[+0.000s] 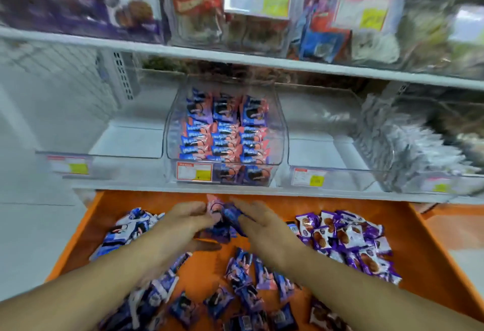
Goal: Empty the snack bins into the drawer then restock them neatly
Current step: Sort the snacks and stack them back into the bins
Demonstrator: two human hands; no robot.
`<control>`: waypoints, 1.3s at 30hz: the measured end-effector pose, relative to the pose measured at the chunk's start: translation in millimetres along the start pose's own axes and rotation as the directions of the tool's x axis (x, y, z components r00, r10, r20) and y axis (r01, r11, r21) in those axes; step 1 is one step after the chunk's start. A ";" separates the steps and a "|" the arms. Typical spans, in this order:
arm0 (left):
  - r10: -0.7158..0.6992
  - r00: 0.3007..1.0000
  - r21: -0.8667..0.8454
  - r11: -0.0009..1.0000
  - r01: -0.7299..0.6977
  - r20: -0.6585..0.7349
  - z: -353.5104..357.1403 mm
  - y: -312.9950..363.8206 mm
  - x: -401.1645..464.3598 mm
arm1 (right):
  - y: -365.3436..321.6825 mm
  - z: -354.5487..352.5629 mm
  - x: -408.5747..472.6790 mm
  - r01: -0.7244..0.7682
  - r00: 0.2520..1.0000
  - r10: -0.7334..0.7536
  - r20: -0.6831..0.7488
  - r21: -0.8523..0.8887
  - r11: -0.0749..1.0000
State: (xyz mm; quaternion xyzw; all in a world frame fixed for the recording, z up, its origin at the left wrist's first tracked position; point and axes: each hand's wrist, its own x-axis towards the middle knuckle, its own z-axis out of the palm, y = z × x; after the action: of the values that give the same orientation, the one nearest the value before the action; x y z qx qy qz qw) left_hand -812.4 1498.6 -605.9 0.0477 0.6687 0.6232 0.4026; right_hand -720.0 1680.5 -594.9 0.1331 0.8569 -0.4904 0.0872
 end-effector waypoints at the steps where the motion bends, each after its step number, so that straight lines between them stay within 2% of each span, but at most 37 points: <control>1: 0.038 0.999 -0.004 0.999 -0.038 -0.009 2.4 10.4 -11.8 | -8.7 -4.0 -8.3 0.050 0.998 -0.050 -0.045 -0.007 0.999; 3: 0.126 0.991 0.012 0.992 -0.125 -0.055 7.6 29.7 -29.9 | -27.2 -13.8 -21.5 0.129 0.985 -0.127 -0.116 0.005 0.992; 6: 0.187 0.974 -0.017 0.982 -0.190 -0.129 4.5 50.6 -38.8 | -41.1 -24.5 -24.9 0.149 0.968 -0.125 -0.219 0.097 0.984; 10: 0.239 0.964 -0.100 0.963 -0.250 -0.117 0.4 72.5 -33.9 | -58.9 -33.8 -17.2 0.194 0.933 -0.142 -0.331 0.127 0.973; 17: 0.288 0.952 -0.078 0.952 -0.297 -0.104 -8.4 104.9 -19.5 | -71.7 -55.2 7.3 0.266 0.924 -0.229 -0.308 0.083 0.960; 20: 0.310 0.934 -0.011 0.948 -0.317 -0.176 -15.9 110.3 -9.7 | -68.5 -65.5 24.6 0.259 0.917 -0.222 -0.331 0.070 0.963; 26: 0.392 0.855 0.118 0.920 -0.374 -0.341 -41.9 122.8 1.4 | -62.0 -72.3 52.5 0.213 0.885 -0.232 -0.404 -0.093 0.973; 30: 0.418 0.821 0.089 0.904 -0.418 -0.389 -57.5 132.2 0.6 | -87.9 -67.1 99.3 0.212 0.862 -0.274 -0.426 -0.188 0.959; 36: 0.368 0.822 0.136 0.929 -0.344 -0.435 -80.9 135.3 0.0 | -116.0 -48.2 205.1 0.258 0.818 -0.471 -0.329 -0.522 0.813; 39: 0.351 0.819 0.110 0.934 -0.340 -0.453 -90.9 136.3 3.3 | -111.7 -40.0 237.7 0.280 0.803 -0.528 -0.277 -0.607 0.744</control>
State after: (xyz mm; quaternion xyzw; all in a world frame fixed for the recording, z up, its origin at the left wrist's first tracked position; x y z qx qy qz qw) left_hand -928.7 1458.0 -497.8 0.0220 0.7331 0.6708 0.1100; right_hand -981.4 1694.9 -549.9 0.0141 0.9637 -0.1944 -0.1824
